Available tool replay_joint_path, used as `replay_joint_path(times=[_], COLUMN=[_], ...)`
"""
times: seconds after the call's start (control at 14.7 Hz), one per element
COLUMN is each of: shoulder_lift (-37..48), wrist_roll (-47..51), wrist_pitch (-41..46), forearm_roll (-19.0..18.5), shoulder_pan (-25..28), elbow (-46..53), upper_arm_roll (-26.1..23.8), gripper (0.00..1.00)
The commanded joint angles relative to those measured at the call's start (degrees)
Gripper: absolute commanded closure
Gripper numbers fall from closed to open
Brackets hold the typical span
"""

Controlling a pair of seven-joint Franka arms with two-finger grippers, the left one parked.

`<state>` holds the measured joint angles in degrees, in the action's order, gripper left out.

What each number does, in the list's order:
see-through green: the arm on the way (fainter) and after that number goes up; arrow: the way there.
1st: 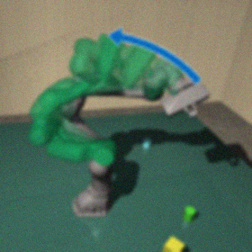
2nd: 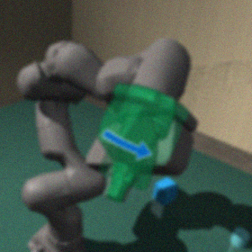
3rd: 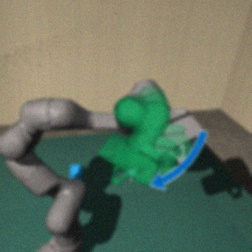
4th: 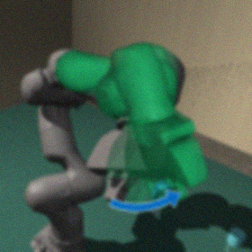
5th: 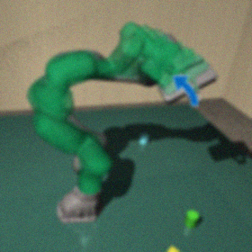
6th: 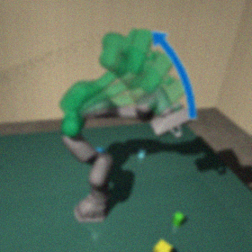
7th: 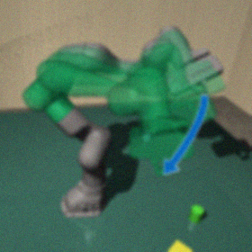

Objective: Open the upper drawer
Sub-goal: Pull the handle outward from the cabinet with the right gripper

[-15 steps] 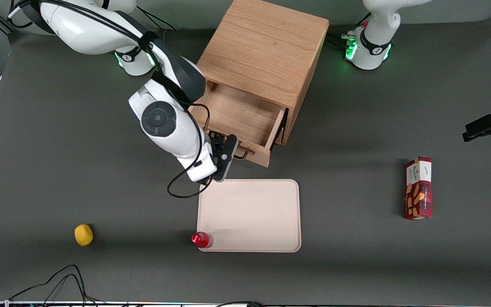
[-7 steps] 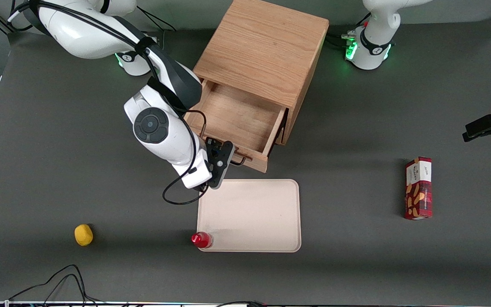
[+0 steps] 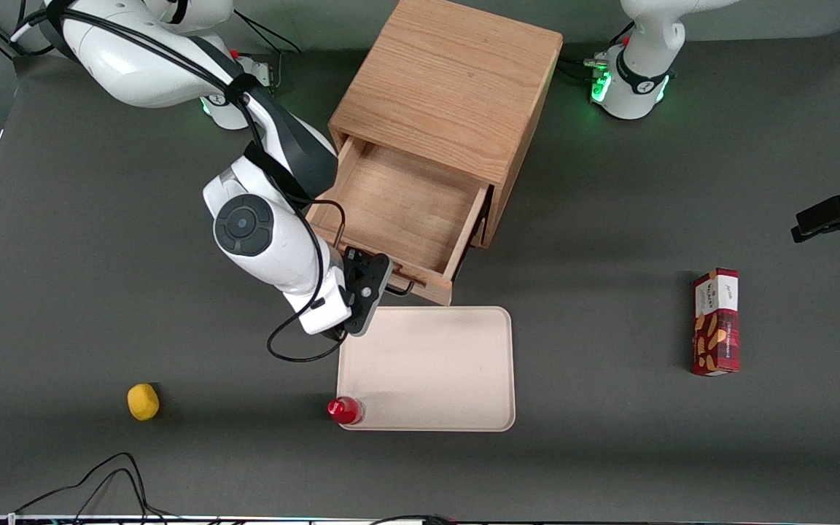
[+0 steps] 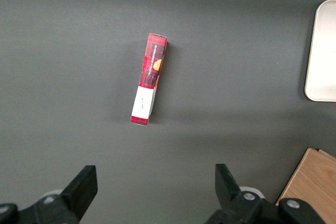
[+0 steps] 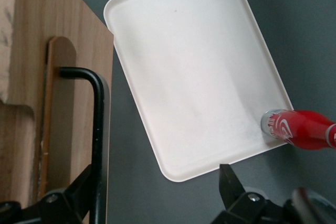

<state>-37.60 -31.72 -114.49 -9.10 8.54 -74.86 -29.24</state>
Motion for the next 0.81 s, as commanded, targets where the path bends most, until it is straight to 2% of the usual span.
replay_joint_path(times=[0.0,0.75], shoulder_lift=[-1.25,-1.95], wrist_roll=[-1.67,-1.67], wrist_pitch=[-0.03,-1.97], forearm_roll=[-0.57,-0.57], shoulder_pan=[-0.28,-1.07], elbow=[2.35,2.7], upper_arm_roll=[-0.12,-0.12], gripper=[0.0,0.0])
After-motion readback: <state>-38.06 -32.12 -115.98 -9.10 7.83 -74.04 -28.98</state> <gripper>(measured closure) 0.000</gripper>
